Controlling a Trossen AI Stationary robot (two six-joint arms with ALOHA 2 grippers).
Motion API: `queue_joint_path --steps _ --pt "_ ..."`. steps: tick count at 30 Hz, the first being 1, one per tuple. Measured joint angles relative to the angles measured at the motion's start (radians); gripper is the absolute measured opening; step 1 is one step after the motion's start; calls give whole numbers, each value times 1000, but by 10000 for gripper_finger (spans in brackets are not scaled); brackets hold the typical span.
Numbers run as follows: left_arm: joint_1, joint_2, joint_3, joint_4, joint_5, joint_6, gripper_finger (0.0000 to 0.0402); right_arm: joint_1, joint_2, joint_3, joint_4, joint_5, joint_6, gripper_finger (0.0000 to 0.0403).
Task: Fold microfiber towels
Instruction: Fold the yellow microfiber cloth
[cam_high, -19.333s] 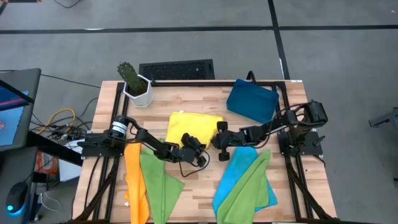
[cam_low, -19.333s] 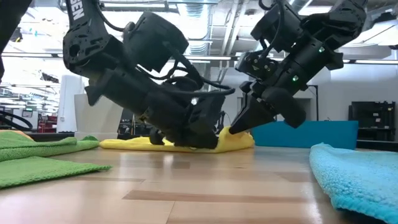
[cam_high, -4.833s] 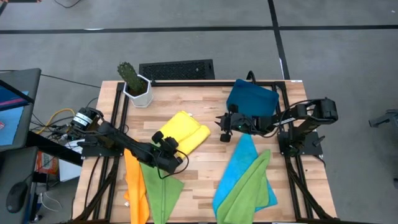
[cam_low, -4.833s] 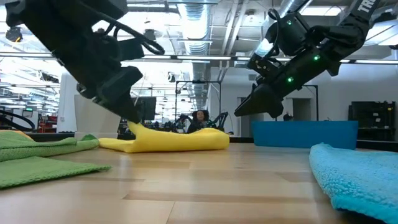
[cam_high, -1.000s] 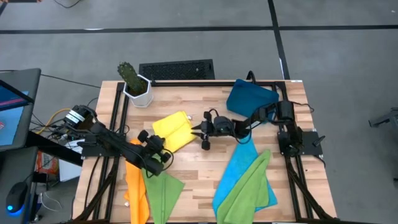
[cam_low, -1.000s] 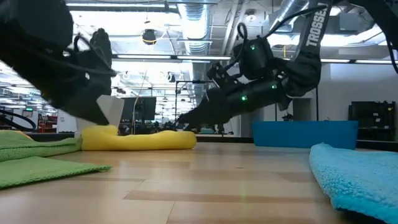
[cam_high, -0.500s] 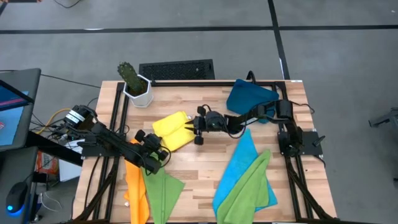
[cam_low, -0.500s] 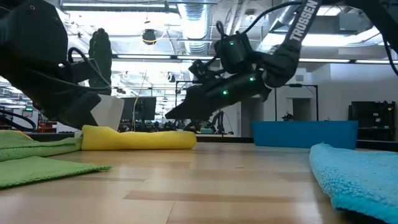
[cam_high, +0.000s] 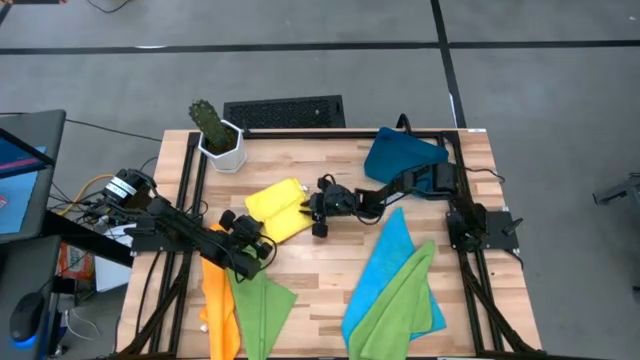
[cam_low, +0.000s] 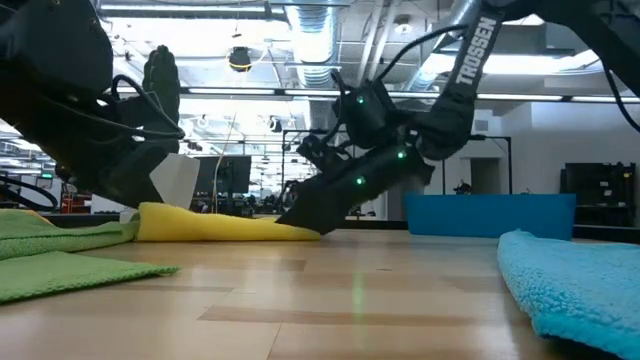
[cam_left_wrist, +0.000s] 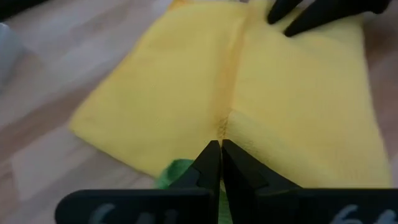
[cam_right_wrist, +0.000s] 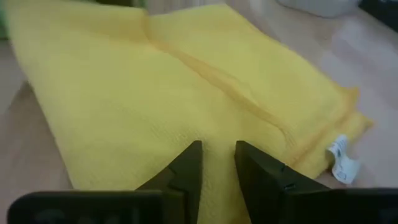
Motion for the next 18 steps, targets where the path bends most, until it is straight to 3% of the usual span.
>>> queue_joint_path --steps 7,14,18 --pt "0 0 0 254 0 57 2 -1 -117 -91 -156 44 18 122" --pt "3 51 5 672 -34 222 2 7 -270 -317 -148 47 89 122" --pt "31 134 53 719 -23 332 2 28 -368 -414 -161 55 98 122"
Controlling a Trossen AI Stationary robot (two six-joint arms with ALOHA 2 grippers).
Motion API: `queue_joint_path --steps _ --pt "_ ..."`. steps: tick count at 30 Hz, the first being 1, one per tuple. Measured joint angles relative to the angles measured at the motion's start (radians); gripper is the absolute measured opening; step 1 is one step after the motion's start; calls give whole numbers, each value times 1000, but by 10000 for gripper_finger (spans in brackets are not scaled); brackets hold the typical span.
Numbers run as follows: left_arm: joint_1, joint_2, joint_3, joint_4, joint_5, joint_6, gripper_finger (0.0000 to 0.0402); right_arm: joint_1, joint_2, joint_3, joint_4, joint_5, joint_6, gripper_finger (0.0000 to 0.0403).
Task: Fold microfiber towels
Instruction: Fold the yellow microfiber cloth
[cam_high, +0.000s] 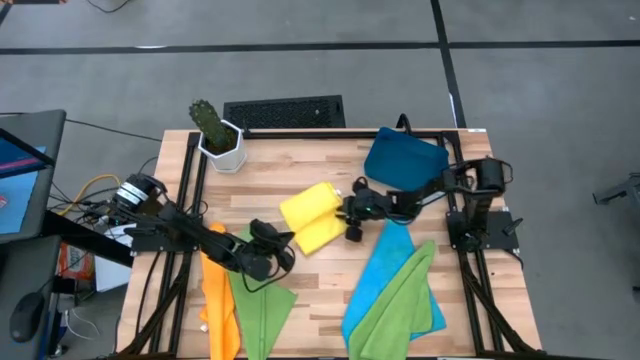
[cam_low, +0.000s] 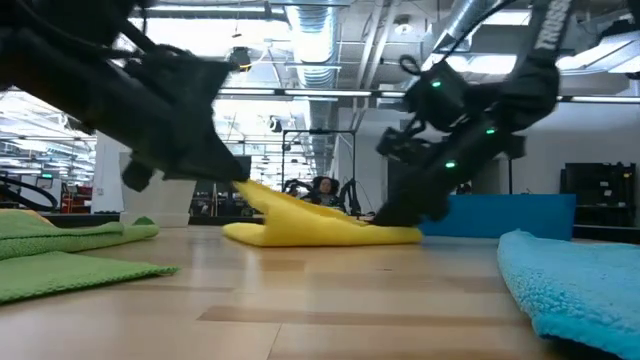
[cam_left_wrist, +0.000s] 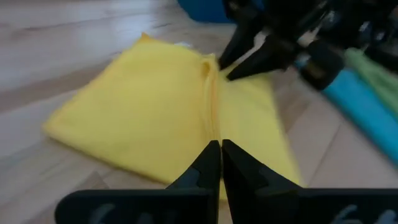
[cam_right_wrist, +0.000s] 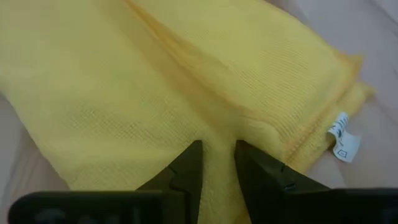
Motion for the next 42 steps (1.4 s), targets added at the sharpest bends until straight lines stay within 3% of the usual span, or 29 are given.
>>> queue_joint_path --steps 7,11,17,21,26,32,42 --pt "120 187 86 -1 61 44 6 34 -109 -43 -14 19 -9 122" --pt "166 241 145 0 67 154 23 50 -111 -43 -9 21 -52 122" --pt "176 241 211 1 106 350 81 46 -152 -39 -1 27 -195 123" --pt "182 241 215 -13 135 378 123 -1 -166 -36 3 16 -325 143" --pt "208 241 211 -56 168 366 158 -81 -157 -2 -22 -111 -447 188" --pt "227 241 211 -58 199 365 170 -145 -95 78 -109 -221 -504 214" --pt "230 239 211 -60 229 374 171 -167 -9 127 -195 -267 -524 194"
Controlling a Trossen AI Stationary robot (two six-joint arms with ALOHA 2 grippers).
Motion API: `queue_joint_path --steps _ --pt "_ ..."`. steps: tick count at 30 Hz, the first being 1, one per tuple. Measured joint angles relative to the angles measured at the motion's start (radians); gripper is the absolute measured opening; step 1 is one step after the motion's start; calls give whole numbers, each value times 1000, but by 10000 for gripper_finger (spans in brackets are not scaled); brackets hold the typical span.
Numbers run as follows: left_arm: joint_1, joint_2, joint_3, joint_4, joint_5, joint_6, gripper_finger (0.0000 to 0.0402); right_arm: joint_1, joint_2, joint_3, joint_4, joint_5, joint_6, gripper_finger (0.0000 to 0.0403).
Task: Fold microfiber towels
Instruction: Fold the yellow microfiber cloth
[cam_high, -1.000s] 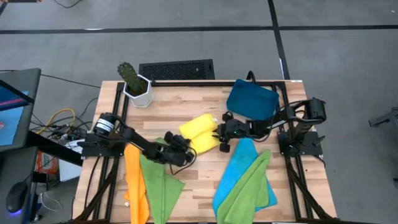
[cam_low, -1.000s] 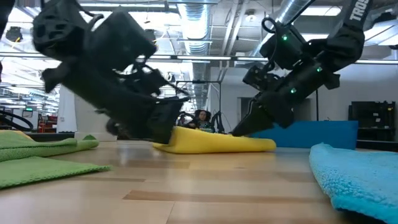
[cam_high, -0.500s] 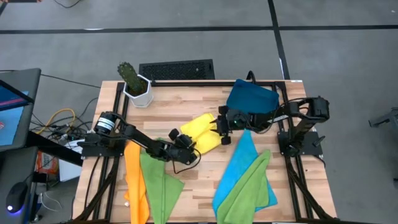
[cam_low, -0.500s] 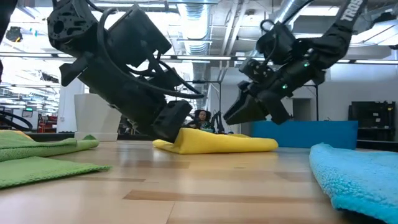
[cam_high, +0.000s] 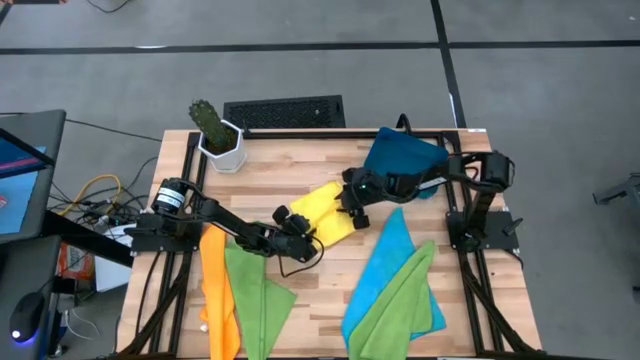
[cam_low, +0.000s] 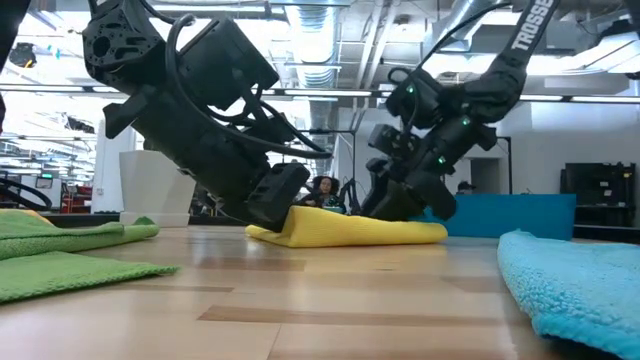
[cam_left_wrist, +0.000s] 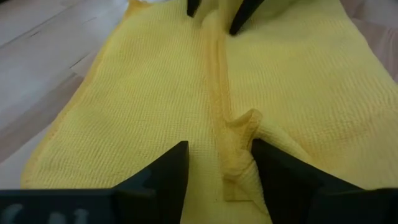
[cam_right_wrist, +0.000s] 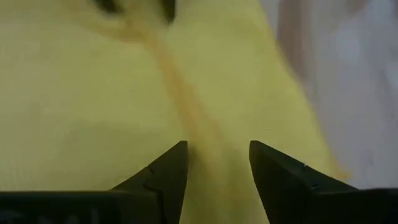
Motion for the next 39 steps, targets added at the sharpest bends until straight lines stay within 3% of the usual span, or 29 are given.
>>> queue_joint_path --steps 5,16,23,29,35,39 --pt "0 0 0 -1 4 0 171 1 -2 1 -5 2 0 172" --pt "0 0 0 -1 7 0 171 -9 -76 1 -55 2 -3 53" --pt "0 0 0 -1 7 0 171 -10 -77 1 -69 2 6 20" --pt "-1 0 0 -1 8 0 171 -30 -77 1 -71 -5 34 87" --pt "-1 0 0 -5 8 0 171 -57 -68 1 -65 -128 58 191" --pt "-1 0 0 -11 8 0 171 -59 -27 0 -69 -122 41 215"
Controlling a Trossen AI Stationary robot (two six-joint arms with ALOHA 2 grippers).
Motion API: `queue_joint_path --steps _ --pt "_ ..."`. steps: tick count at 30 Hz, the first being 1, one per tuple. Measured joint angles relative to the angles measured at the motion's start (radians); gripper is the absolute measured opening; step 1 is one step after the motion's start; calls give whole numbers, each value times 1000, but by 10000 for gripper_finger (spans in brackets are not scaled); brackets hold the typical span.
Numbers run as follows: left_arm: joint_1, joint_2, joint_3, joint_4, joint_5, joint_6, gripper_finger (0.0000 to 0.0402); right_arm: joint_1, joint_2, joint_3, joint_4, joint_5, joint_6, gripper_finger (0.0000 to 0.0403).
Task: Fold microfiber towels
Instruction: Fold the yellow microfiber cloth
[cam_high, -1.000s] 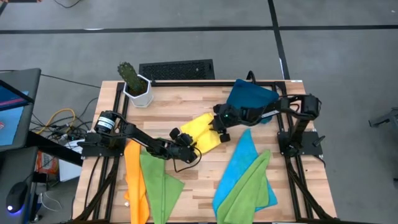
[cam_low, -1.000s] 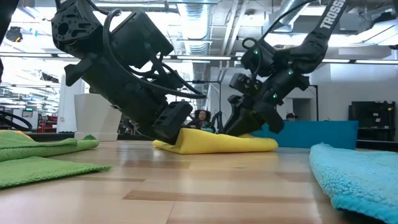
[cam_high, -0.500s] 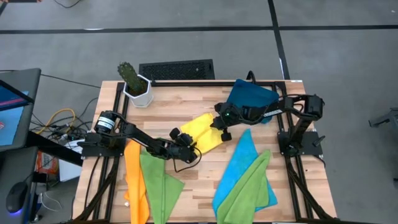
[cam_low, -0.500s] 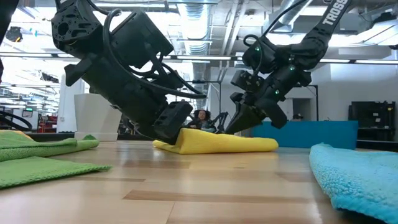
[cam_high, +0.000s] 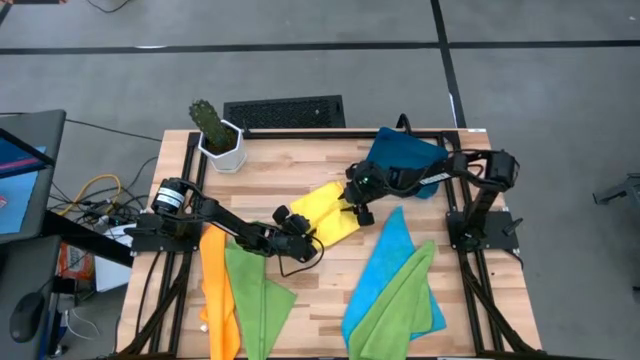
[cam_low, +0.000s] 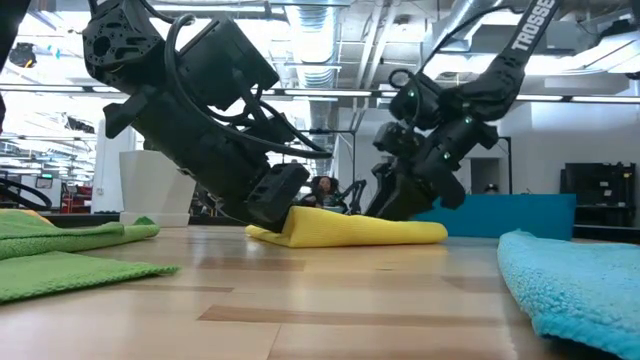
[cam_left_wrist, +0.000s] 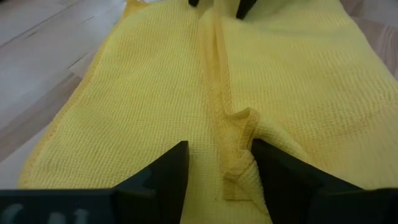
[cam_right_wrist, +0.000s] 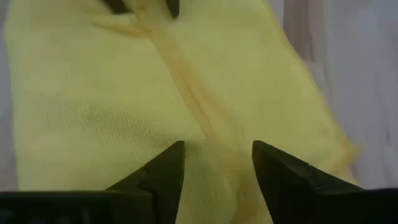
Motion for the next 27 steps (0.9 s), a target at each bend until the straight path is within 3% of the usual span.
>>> queue_joint_path --steps 5,16,22,27 --pt "0 0 0 -1 0 -4 171 -7 31 1 5 -8 -3 190" --pt "0 0 0 -4 7 -4 171 -7 8 0 -4 1 -5 52" --pt "0 0 0 -4 11 -4 171 -6 8 0 -3 1 3 14" --pt "0 0 0 -4 14 -4 171 -4 -19 0 -7 2 13 24"
